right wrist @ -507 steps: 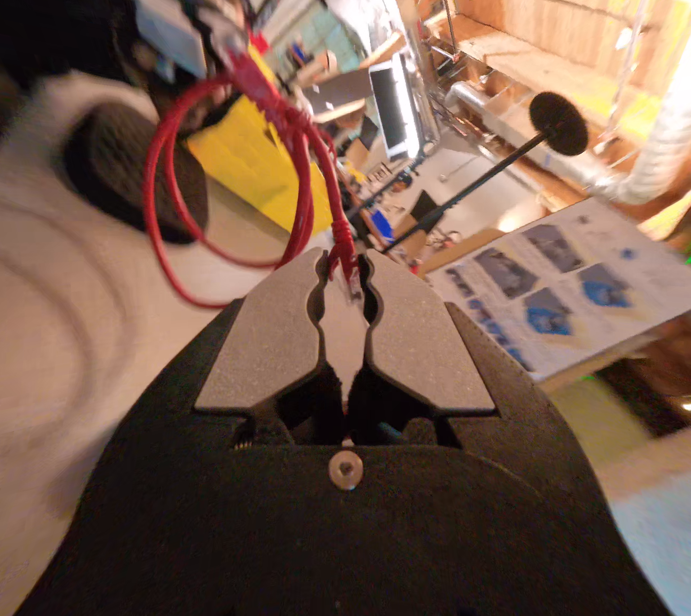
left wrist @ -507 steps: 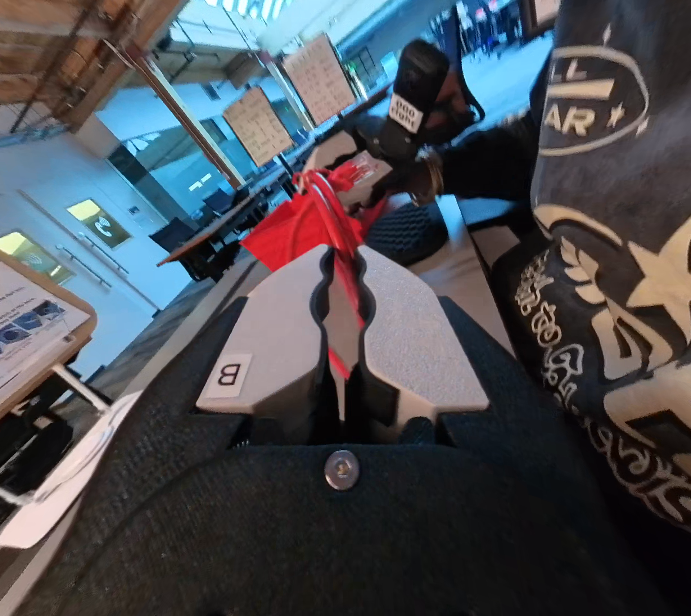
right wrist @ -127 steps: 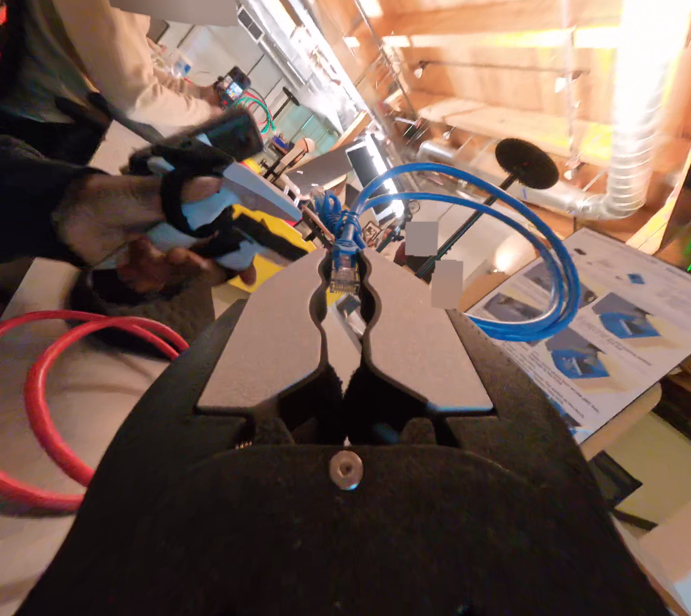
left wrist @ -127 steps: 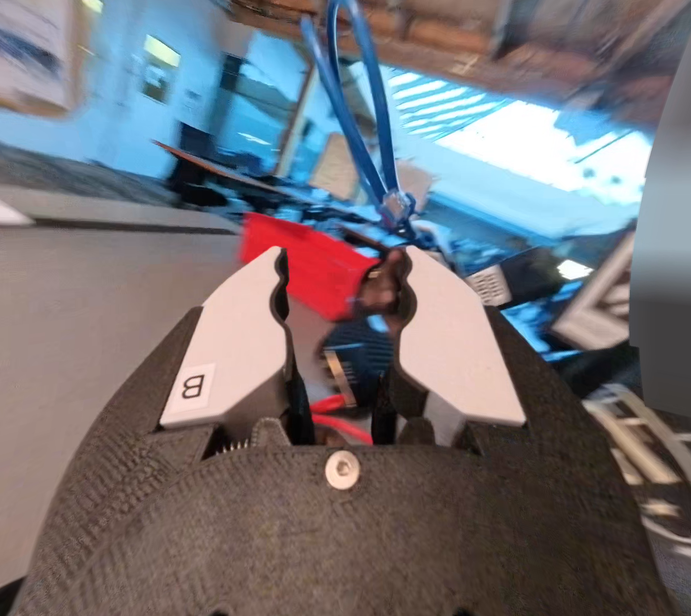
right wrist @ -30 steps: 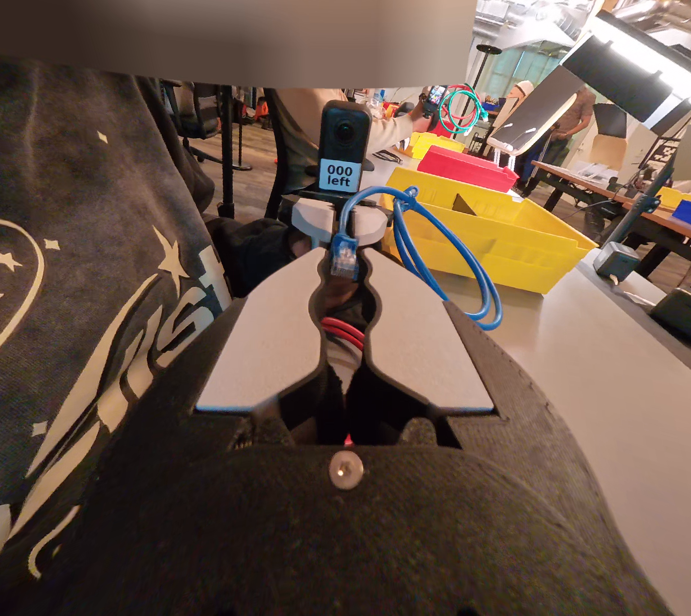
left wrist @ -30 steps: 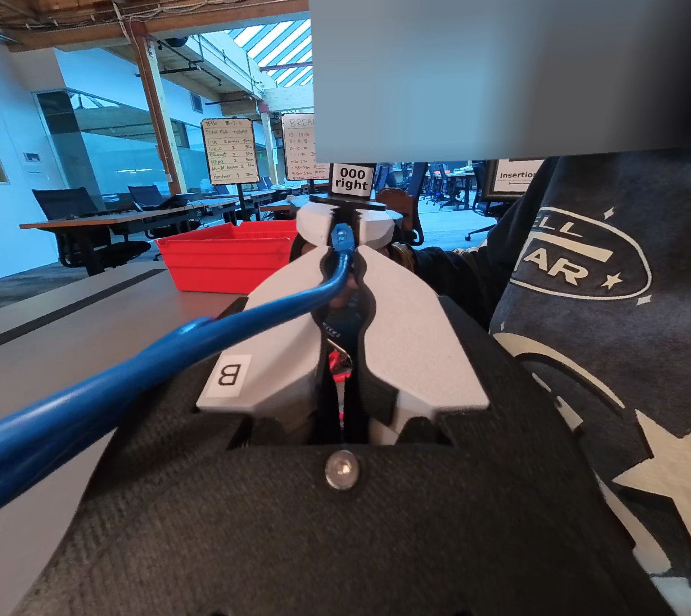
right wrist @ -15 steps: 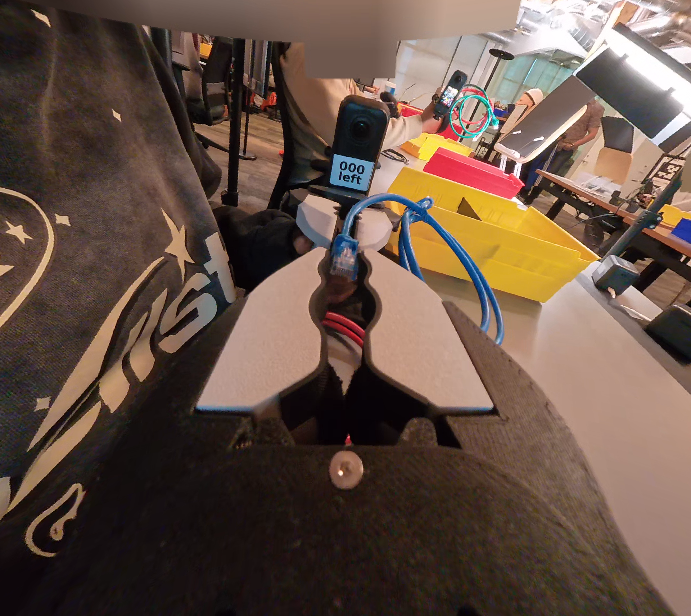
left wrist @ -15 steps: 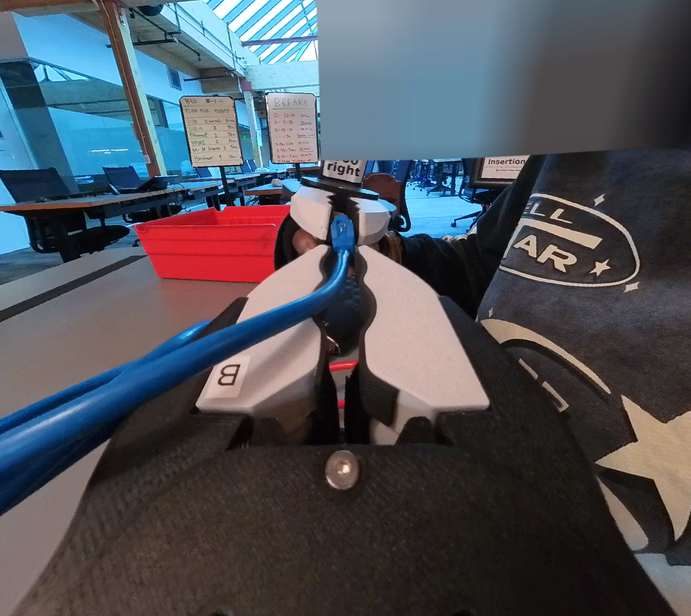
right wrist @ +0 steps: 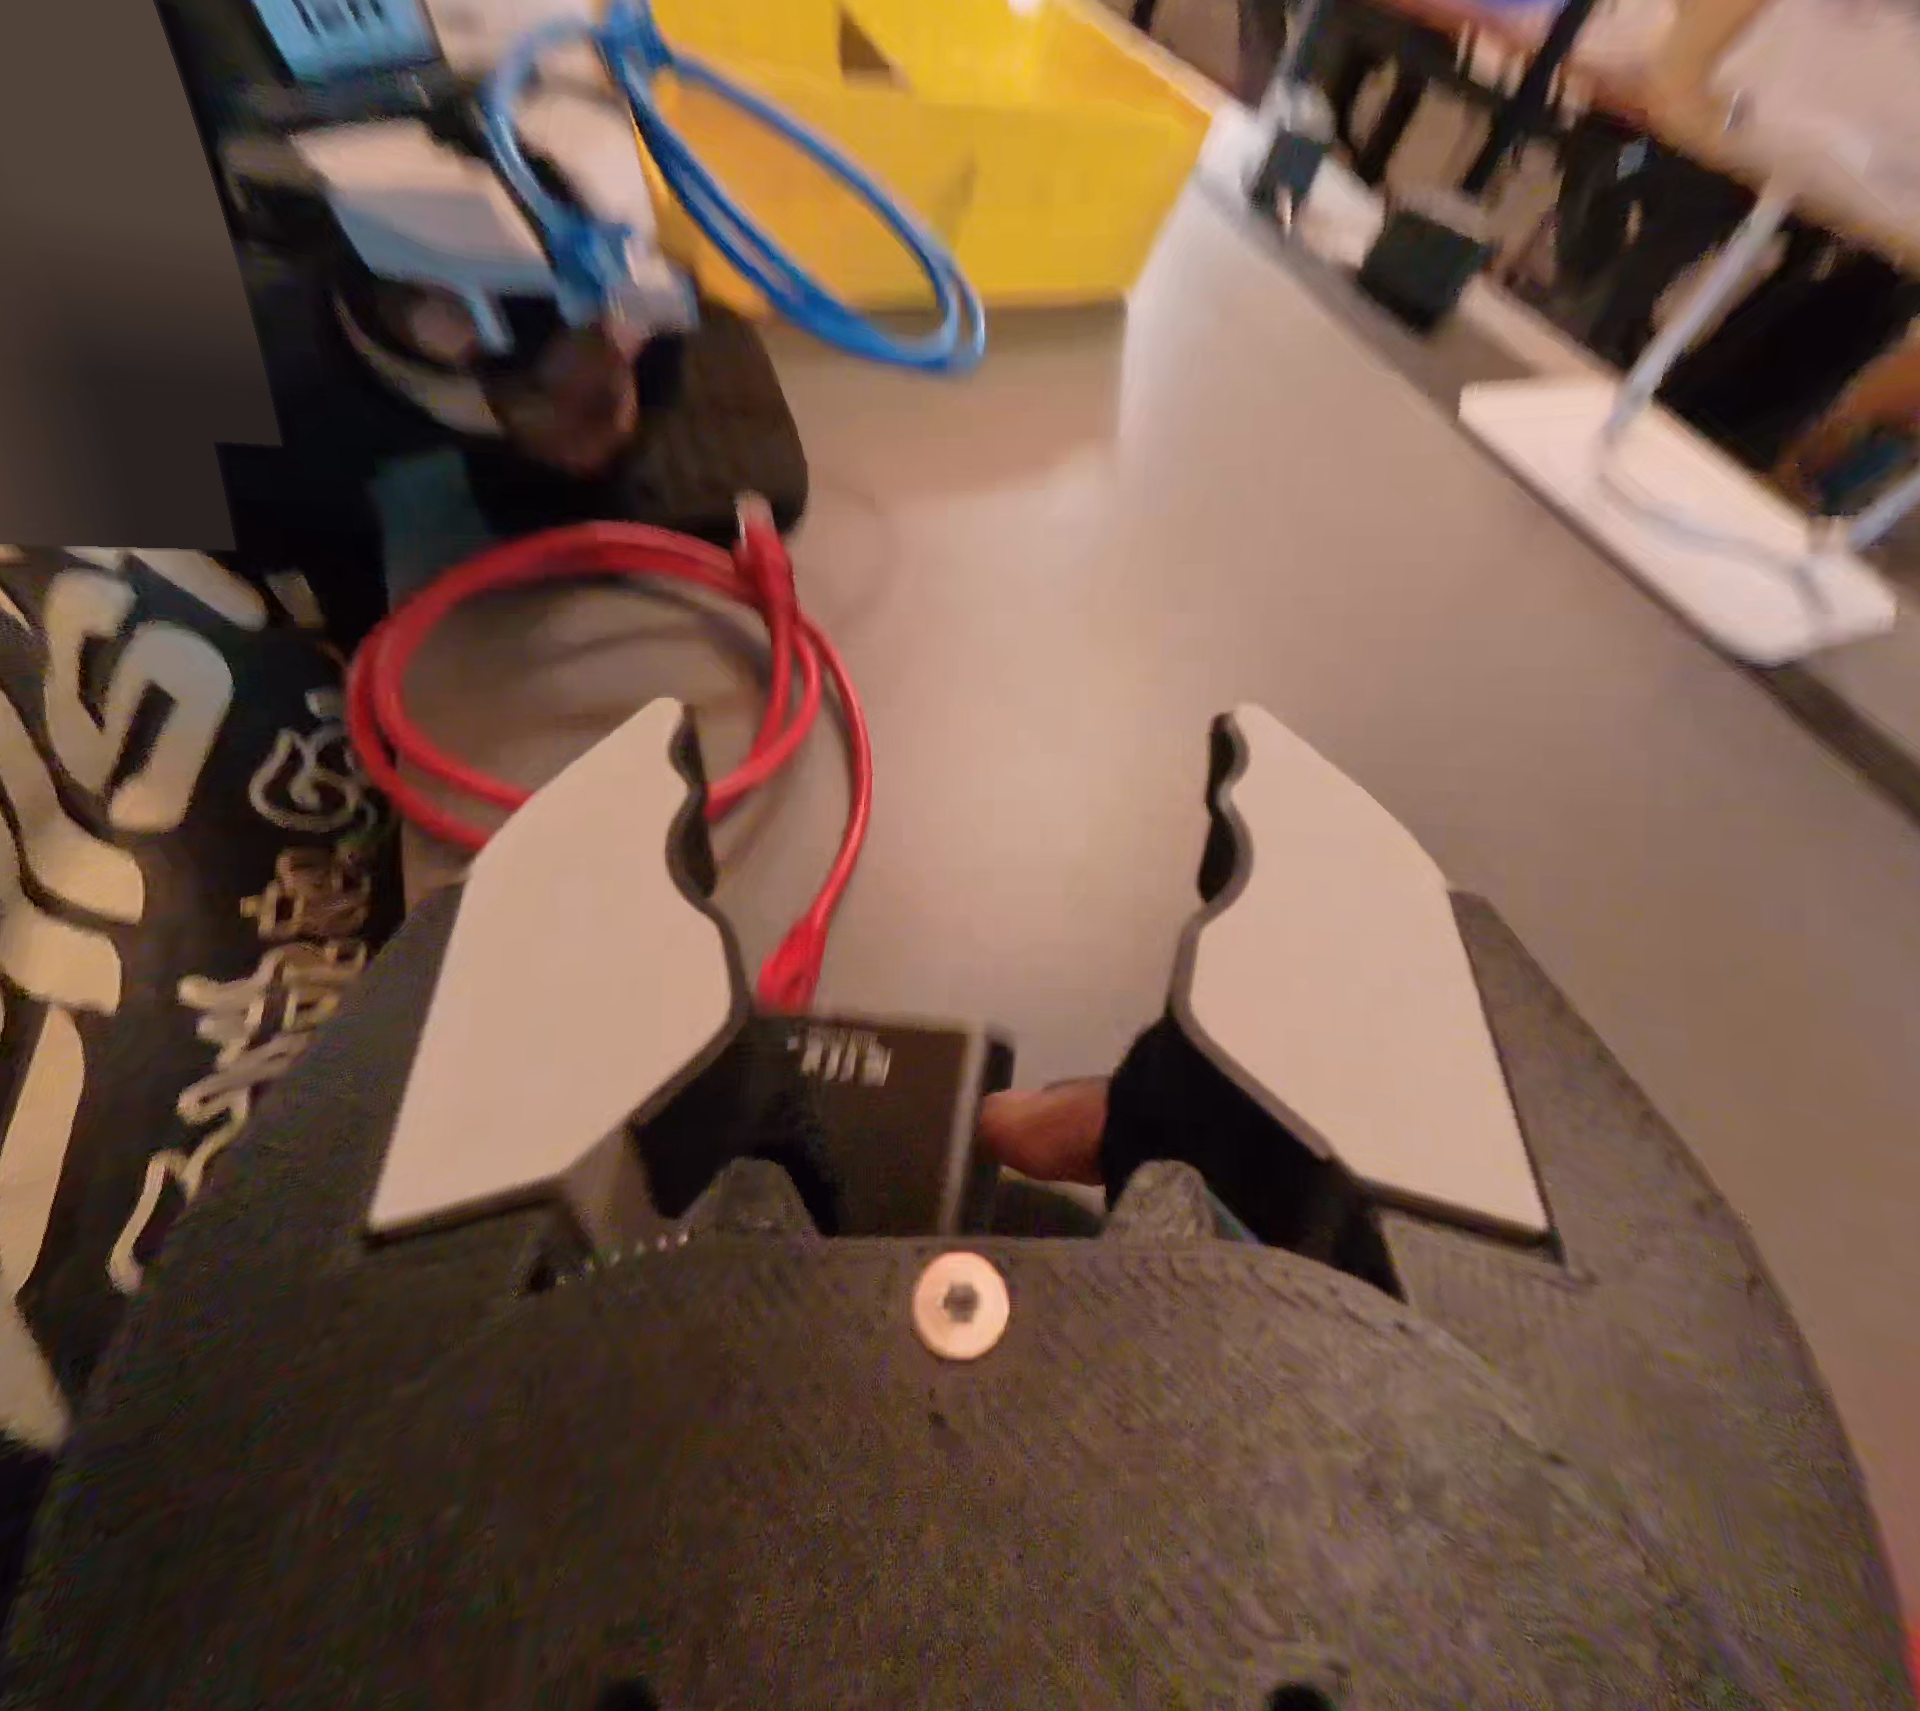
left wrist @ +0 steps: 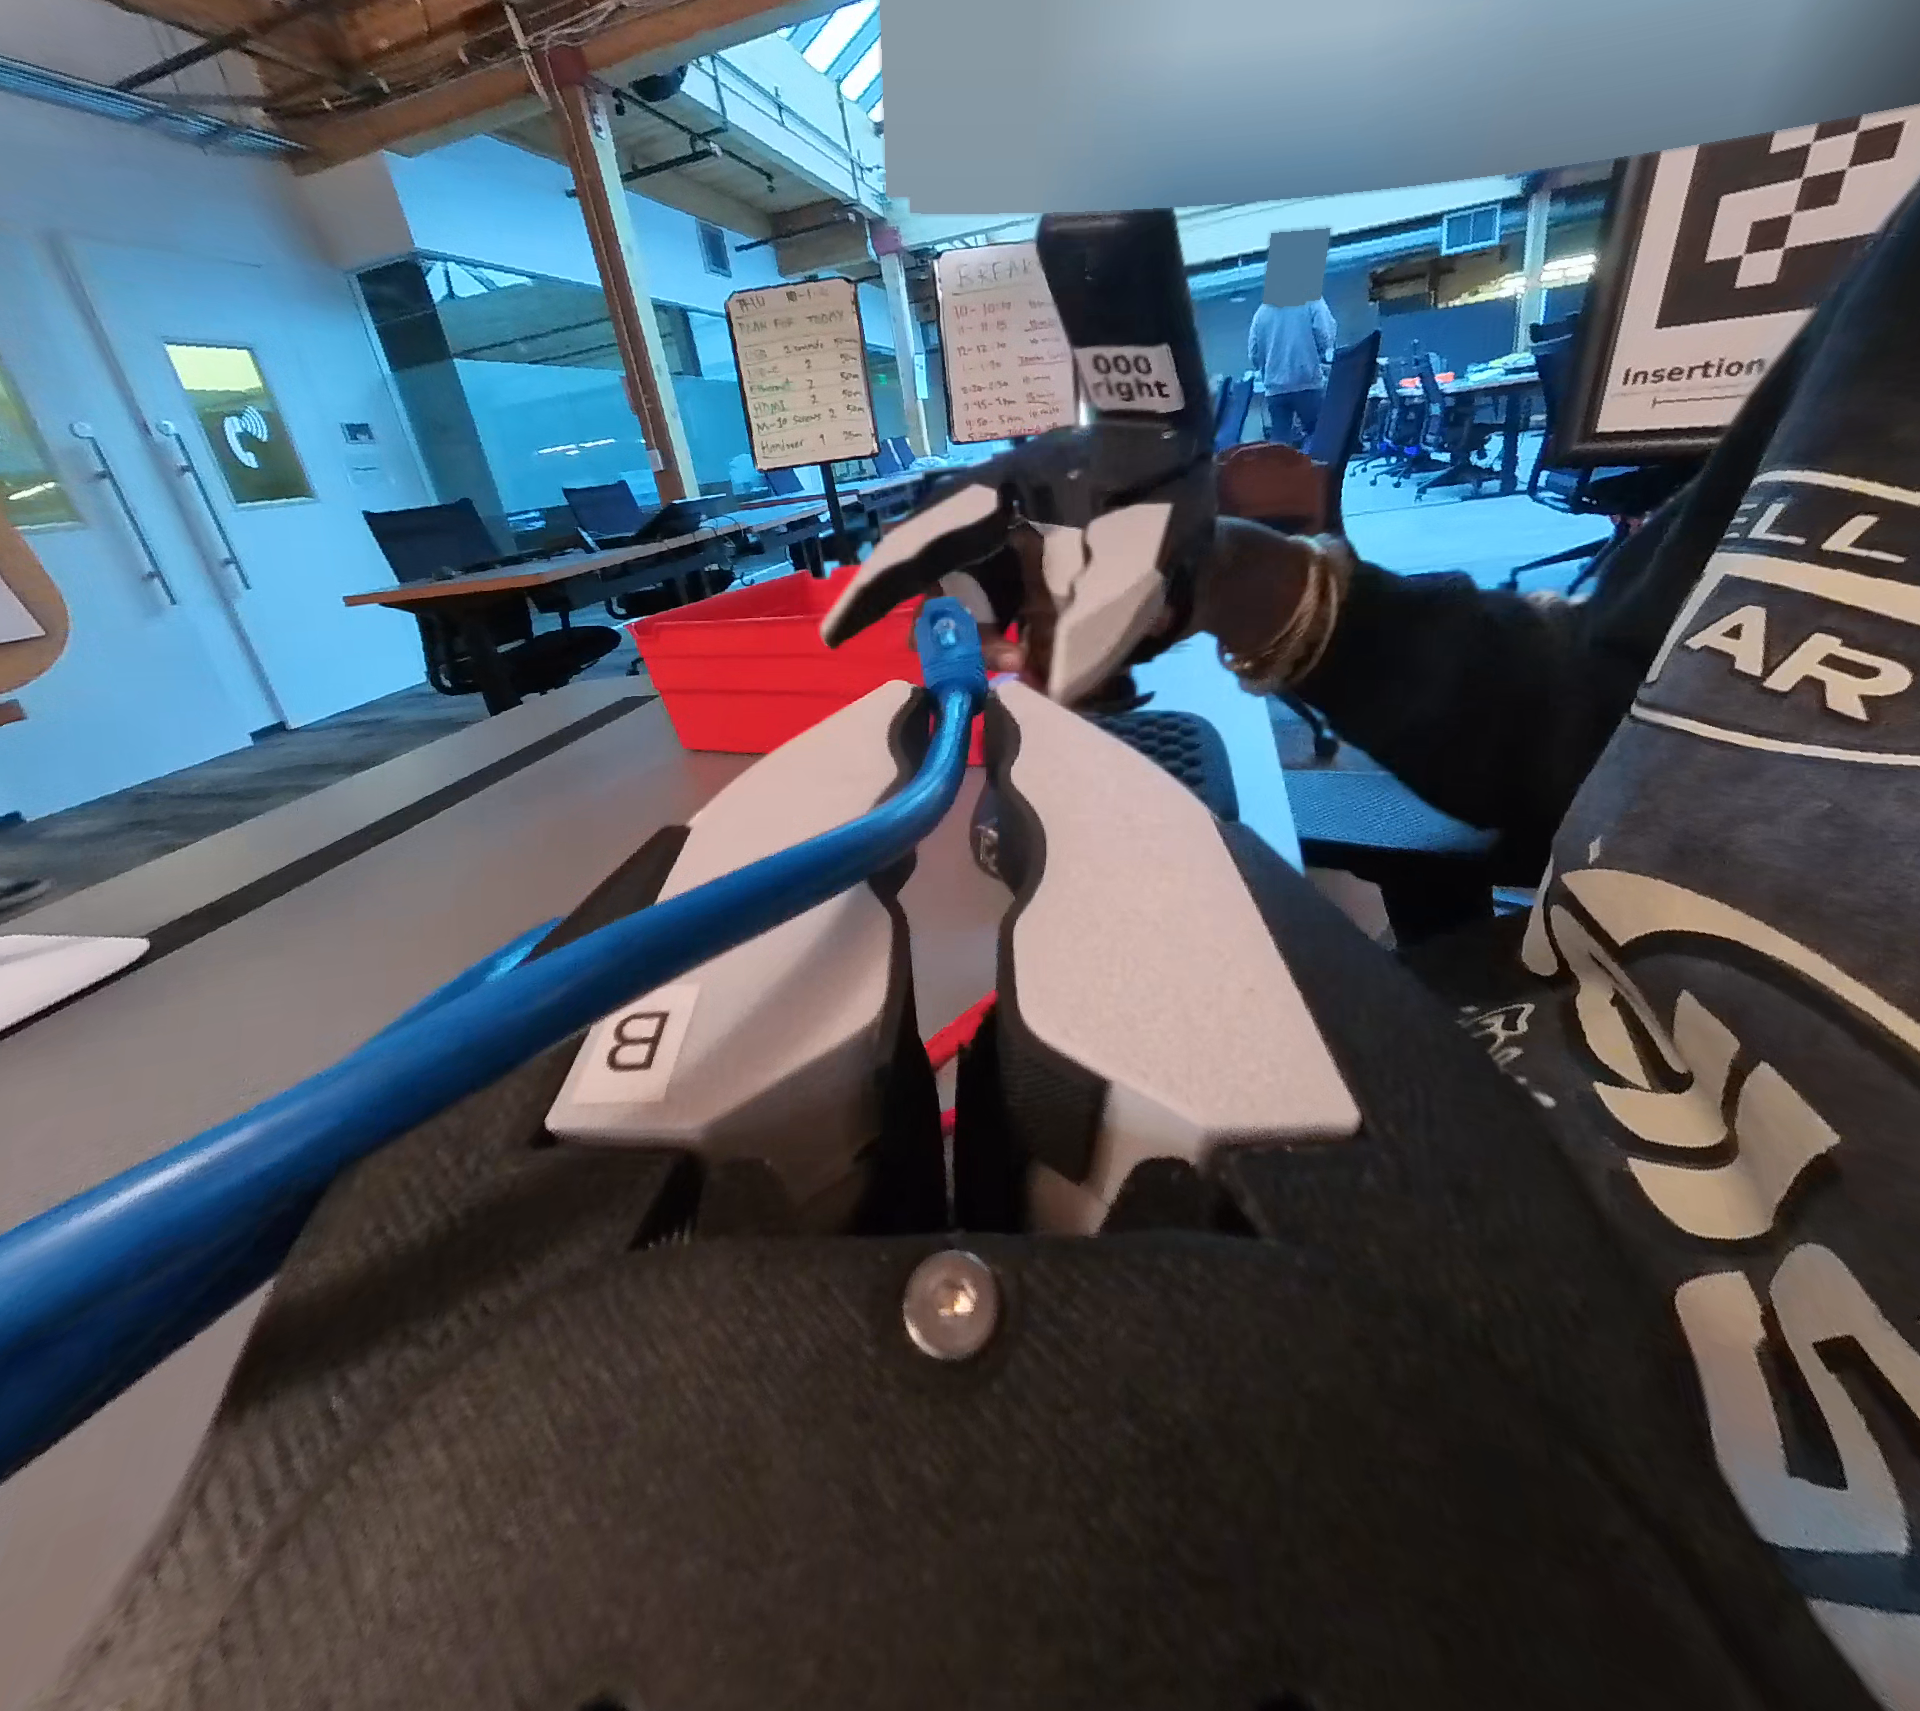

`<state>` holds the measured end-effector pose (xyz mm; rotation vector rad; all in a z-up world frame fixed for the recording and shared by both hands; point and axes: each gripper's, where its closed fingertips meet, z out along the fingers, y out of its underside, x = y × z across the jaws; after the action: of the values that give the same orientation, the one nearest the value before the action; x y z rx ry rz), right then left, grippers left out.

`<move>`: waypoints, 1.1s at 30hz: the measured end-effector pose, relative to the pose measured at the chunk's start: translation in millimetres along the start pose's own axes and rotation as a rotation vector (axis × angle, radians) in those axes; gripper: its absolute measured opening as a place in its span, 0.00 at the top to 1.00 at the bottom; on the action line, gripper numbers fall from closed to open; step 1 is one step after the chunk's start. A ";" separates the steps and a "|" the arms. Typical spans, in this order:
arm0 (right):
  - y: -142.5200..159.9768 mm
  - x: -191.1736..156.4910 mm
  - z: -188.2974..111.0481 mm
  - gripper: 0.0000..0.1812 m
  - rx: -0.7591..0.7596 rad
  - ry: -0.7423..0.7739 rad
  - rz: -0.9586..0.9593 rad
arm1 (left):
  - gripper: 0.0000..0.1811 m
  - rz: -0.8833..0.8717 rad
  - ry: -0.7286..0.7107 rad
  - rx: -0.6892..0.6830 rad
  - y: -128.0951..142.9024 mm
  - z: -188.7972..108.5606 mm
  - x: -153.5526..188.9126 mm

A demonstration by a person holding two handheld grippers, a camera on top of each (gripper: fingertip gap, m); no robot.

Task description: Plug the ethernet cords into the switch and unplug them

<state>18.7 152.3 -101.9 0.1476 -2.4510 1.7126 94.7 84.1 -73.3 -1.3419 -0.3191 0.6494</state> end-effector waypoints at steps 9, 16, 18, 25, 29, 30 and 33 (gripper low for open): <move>102.0 -21.9 -17.6 0.36 -0.494 0.248 -0.052 | 0.95 0.005 -0.005 0.002 1.6 0.8 -1.3; 109.5 -23.9 -7.3 0.50 -0.505 0.224 -0.044 | 0.95 0.015 -0.004 0.015 -3.0 -0.6 -0.3; 112.0 -23.4 -6.5 0.51 -0.513 0.207 -0.001 | 0.95 0.021 -0.006 0.018 -4.0 -0.6 -0.1; 106.2 -25.8 -7.7 0.52 -0.437 0.094 -0.050 | 0.95 0.031 -0.018 0.014 -4.3 -2.8 -3.1; 95.0 -23.0 -27.5 0.53 -0.346 -0.016 -0.040 | 0.95 0.068 -0.040 -0.007 -8.4 -10.0 -11.4; 92.9 -22.8 -34.1 0.53 -0.326 -0.059 -0.038 | 0.95 0.078 -0.040 -0.017 -9.4 -11.8 -13.4; 107.3 -17.8 -55.2 0.53 -0.405 -0.167 -0.082 | 0.95 0.098 -0.052 -0.035 -12.8 -16.6 -19.5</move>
<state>22.1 240.9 -185.5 0.3489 -2.8073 1.1828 92.0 58.0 -61.7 -1.3819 -0.3094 0.7647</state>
